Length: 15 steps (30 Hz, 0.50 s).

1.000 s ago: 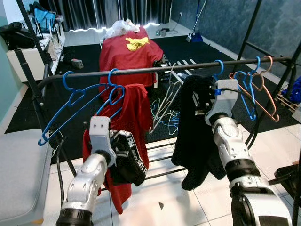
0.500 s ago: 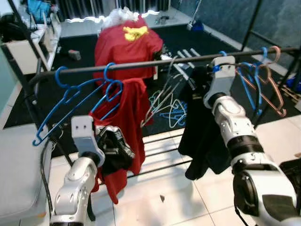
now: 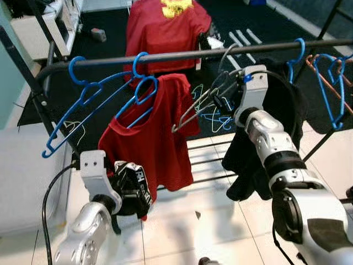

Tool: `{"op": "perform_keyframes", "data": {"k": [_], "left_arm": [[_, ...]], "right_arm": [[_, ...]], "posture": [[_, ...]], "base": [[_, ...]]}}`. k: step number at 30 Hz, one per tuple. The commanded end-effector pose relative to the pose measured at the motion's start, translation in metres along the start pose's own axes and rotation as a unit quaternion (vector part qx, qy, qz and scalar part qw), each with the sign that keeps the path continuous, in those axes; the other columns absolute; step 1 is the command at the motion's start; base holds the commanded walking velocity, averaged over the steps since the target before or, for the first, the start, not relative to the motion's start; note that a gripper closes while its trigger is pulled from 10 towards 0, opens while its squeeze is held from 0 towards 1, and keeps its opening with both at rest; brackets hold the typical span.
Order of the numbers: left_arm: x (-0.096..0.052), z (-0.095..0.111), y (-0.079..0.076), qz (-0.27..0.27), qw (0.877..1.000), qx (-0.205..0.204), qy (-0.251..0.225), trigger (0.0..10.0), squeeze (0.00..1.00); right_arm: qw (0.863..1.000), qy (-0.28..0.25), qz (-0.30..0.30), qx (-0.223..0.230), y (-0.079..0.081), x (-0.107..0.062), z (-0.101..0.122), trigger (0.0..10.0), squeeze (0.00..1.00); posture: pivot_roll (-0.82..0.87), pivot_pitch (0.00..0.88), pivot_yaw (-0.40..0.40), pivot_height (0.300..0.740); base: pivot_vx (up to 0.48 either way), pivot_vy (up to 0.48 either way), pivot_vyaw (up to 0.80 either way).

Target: Hang hanger

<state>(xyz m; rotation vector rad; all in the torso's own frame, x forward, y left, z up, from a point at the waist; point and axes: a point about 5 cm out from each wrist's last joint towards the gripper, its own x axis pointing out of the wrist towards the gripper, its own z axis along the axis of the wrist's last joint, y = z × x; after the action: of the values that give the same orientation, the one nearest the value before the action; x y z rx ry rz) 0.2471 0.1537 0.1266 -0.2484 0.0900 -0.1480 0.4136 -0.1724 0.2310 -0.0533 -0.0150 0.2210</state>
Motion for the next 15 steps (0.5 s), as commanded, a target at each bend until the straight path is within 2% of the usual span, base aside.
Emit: {"op": "perform_keyframes", "data": {"k": [1, 8, 15], "left_arm": [[-0.008, -0.001, 0.002, -0.001, 1.0, 0.002, 0.004, 10.0, 0.0], [-0.012, -0.001, -0.004, -0.015, 1.0, -0.002, 0.011, 10.0, 0.0], [-0.014, 0.002, -0.009, -0.027, 1.0, -0.005, 0.013, 10.0, 0.0]], "right_arm": [[1.0, 0.005, 0.028, 0.002, 0.012, 0.0, -0.004, 10.0, 0.0], [0.999, -0.002, 0.032, -0.002, 0.015, 0.002, 0.0, 10.0, 0.0], [0.999, -0.011, 0.036, -0.017, 0.02, -0.004, 0.001, 10.0, 0.0]], "posture": [[-0.01, 0.282, 0.035, 0.74], [0.0, 0.276, 0.036, 0.74], [0.0, 0.256, 0.039, 0.74]], "base": [[0.0, 0.0, 0.0], [0.0, 0.0, 0.0], [0.0, 0.0, 0.0]]}}
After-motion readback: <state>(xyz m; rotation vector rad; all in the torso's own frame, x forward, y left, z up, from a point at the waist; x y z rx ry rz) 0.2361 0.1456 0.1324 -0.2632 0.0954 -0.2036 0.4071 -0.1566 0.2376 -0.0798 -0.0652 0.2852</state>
